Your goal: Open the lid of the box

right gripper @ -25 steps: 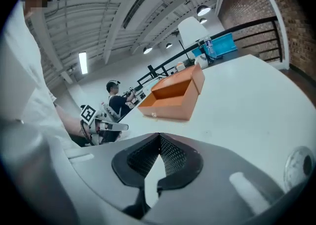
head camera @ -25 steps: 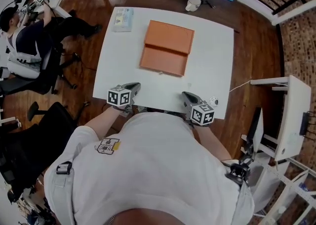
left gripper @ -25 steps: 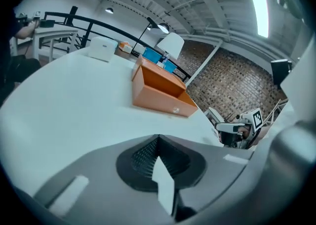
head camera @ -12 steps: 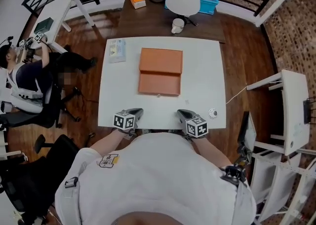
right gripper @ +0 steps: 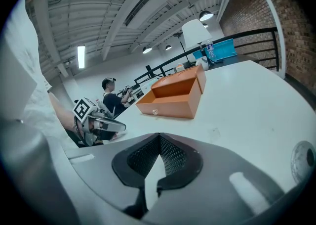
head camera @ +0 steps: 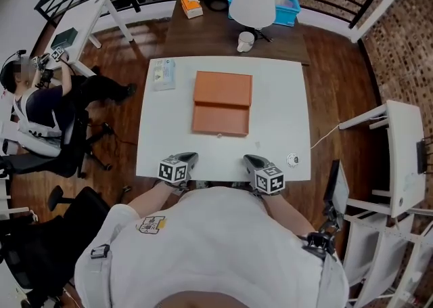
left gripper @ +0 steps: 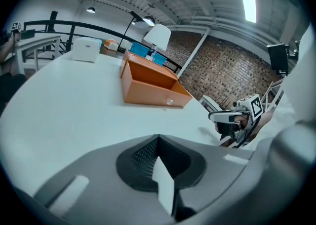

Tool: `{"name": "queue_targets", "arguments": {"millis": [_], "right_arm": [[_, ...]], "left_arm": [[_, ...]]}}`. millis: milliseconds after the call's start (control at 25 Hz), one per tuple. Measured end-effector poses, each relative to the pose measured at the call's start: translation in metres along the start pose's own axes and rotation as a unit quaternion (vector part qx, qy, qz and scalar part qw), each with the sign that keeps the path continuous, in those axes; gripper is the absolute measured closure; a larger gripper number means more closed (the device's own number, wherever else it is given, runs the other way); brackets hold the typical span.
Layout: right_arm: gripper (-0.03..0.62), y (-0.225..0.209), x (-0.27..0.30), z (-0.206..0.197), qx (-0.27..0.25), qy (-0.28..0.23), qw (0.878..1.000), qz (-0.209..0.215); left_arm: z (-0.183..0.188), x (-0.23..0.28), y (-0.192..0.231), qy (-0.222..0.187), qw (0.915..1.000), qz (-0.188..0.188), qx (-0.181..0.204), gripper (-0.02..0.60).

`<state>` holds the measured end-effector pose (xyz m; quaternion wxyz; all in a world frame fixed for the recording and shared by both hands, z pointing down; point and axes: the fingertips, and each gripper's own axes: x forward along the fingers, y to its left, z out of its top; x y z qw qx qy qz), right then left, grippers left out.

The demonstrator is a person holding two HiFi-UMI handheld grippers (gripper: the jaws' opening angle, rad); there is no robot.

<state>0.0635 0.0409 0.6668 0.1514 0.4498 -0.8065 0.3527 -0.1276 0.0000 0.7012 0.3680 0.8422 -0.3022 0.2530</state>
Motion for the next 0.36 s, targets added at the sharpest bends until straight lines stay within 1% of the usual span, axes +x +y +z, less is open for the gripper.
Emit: {"name": "queue_targets", "arguments": {"millis": [360], "right_arm": [[0.597,0.0021,-0.0062,-0.0014,0.005,-0.006,1.000,-0.003]], "left_arm": [[0.0033,0.0000,-0.0016,-0.014,0.9999,-0.001,0.008,0.581]]}}
